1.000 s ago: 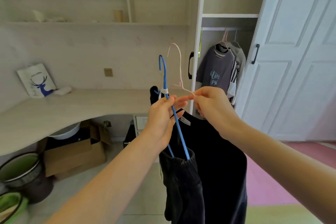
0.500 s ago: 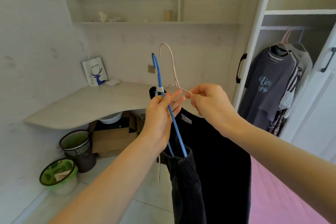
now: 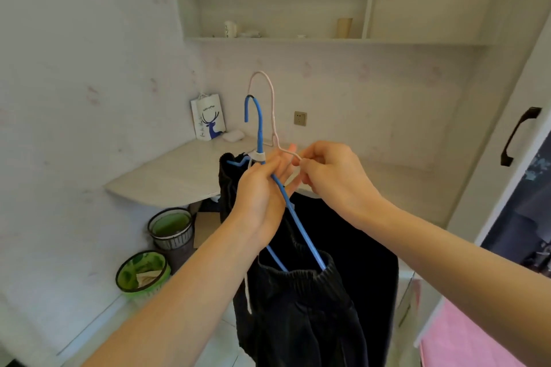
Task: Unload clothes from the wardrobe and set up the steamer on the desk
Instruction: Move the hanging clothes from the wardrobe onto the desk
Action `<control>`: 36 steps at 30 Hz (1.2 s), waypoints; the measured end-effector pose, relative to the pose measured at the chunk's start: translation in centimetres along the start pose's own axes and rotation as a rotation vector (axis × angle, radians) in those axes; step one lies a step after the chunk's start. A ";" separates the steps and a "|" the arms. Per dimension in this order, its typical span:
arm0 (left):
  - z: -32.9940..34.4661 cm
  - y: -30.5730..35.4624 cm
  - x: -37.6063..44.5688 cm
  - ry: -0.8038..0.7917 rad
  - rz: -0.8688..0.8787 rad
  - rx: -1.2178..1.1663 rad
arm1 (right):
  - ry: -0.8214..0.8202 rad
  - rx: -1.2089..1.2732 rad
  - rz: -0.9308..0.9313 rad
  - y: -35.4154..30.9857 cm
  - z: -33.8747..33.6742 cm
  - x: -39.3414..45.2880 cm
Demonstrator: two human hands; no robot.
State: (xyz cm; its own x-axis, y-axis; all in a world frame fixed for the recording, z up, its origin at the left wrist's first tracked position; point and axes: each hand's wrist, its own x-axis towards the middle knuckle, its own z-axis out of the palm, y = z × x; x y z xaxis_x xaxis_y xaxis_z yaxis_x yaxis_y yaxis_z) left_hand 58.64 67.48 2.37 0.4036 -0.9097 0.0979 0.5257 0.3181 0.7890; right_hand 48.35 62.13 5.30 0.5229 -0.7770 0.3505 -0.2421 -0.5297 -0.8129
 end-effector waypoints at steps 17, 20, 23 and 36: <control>-14.5 7.9 7.4 0.259 0.025 -0.070 | -0.151 -0.154 -0.165 0.5 17.4 9.8; -16.1 8.6 8.5 0.264 0.013 -0.057 | -0.165 -0.141 -0.191 1.1 19.5 11.4; -17.3 9.1 10.1 0.285 0.013 -0.043 | -0.176 -0.140 -0.219 1.5 21.3 13.2; -22.0 8.9 21.7 0.450 0.168 0.132 | -0.332 -0.323 -0.320 6.7 23.7 24.5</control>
State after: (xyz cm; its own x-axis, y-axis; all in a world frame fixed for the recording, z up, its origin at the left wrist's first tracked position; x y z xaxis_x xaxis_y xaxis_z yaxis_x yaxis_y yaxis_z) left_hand 88.56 56.47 -1.85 0.7729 -0.6343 -0.0179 0.3381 0.3877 0.8575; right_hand 78.94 47.57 -2.59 0.8277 -0.4393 0.3491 -0.2395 -0.8393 -0.4881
